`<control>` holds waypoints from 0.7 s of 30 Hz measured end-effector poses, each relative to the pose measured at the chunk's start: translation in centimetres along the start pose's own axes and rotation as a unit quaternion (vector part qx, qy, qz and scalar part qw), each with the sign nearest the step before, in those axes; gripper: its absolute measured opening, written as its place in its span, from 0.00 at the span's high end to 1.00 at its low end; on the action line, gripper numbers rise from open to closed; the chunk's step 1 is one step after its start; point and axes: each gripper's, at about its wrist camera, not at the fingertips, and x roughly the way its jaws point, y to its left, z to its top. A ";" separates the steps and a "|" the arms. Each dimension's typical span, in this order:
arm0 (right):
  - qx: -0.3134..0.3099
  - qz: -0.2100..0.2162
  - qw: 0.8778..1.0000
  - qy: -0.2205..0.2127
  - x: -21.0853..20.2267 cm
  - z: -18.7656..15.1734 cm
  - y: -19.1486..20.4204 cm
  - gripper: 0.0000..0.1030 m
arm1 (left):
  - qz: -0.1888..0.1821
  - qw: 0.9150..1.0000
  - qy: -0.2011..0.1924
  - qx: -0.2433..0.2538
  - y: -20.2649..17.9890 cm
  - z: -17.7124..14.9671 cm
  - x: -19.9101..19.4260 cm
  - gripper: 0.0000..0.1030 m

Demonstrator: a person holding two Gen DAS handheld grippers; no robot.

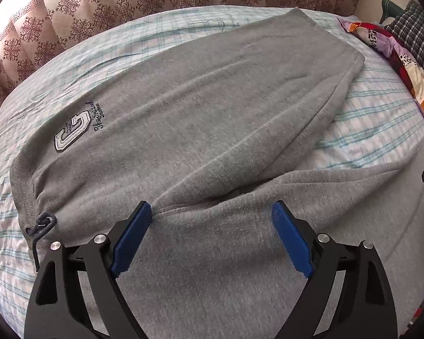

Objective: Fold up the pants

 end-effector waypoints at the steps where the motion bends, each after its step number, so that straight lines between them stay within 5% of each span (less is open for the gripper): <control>1: 0.003 -0.005 1.000 0.008 0.7 0.2 -0.6 0.40 | 0.005 1.000 0.001 -0.004 -0.1 0.2 0.3 0.14; 14: 0.033 -0.003 0.998 0.057 6.4 3.1 -5.0 0.37 | 0.033 0.999 0.018 -0.028 -0.3 1.8 3.9 0.11; 21: 0.027 0.004 0.998 0.049 5.5 3.3 -5.2 0.36 | 0.024 0.999 0.015 -0.032 -0.1 1.5 3.0 0.10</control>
